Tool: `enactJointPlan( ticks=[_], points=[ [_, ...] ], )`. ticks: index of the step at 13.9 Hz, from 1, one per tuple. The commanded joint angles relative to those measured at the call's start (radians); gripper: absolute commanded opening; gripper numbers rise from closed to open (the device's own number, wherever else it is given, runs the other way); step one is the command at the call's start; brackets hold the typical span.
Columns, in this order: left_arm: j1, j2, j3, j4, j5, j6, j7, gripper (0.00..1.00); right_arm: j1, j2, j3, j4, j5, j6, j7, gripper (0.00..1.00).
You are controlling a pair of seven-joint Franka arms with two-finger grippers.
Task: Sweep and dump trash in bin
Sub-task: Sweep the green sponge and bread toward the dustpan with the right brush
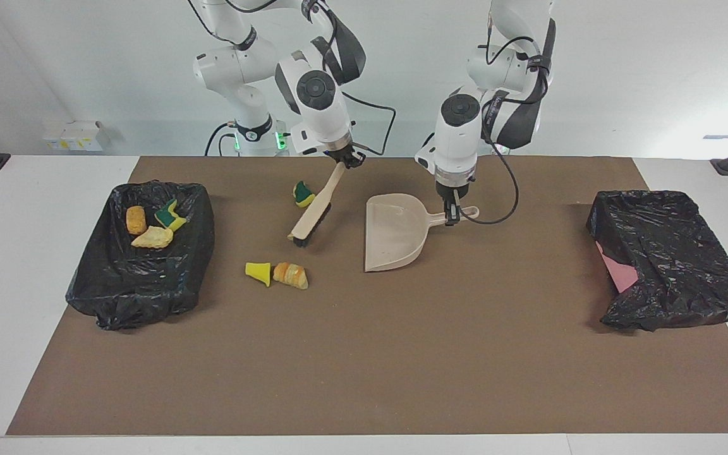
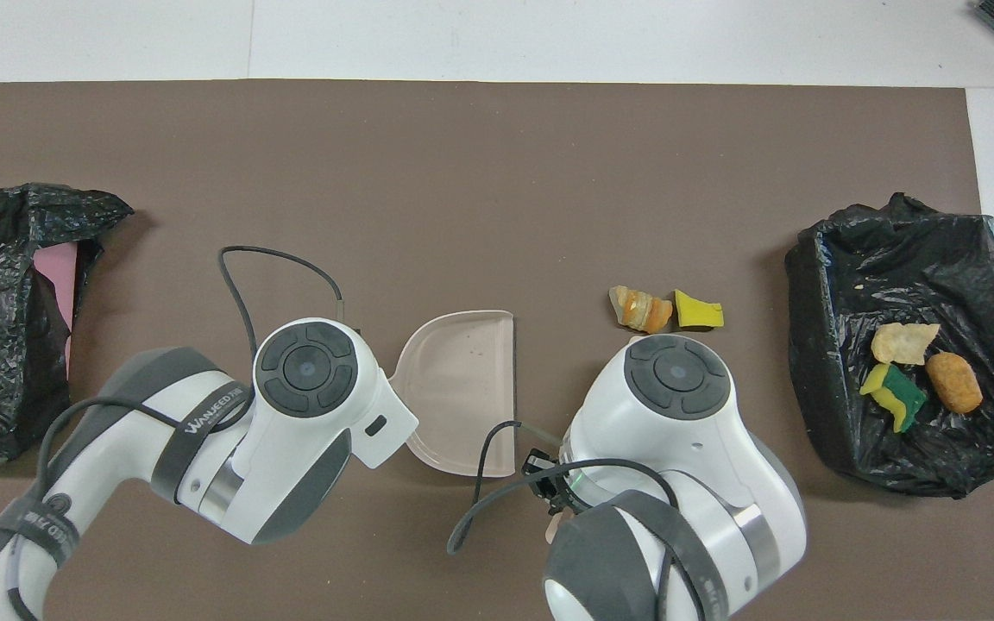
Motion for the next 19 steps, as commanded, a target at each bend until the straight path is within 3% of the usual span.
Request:
enactJointPlan(
  ticks=[1, 3, 6, 11, 13, 19],
  points=[
    [-0.036, -0.038, 0.013, -0.052, 0.015, 0.039, -0.071, 0.0, 0.005, -0.053, 0.006, -0.016, -0.001, -0.11, 0.134, 0.0],
    [-0.051, -0.044, 0.013, -0.059, 0.015, 0.039, -0.076, 0.0, 0.036, -0.126, 0.008, -0.106, -0.001, -0.132, 0.163, 0.0],
    [-0.062, -0.046, 0.012, -0.064, 0.015, 0.039, -0.076, 0.0, 0.114, -0.232, 0.008, -0.238, 0.017, -0.05, 0.309, 0.0],
    [-0.054, -0.046, 0.015, -0.066, 0.015, 0.046, -0.026, 0.0, 0.114, -0.375, 0.008, -0.439, 0.14, 0.041, 0.294, 0.0],
    [-0.028, -0.041, 0.015, -0.064, 0.015, 0.056, 0.048, 0.0, 0.106, -0.383, 0.008, -0.469, 0.221, 0.101, 0.266, 0.0],
    [0.035, -0.031, 0.015, -0.064, 0.015, 0.079, 0.111, 0.0, 0.08, -0.368, 0.008, -0.523, 0.238, 0.213, 0.188, 0.0]
  ],
)
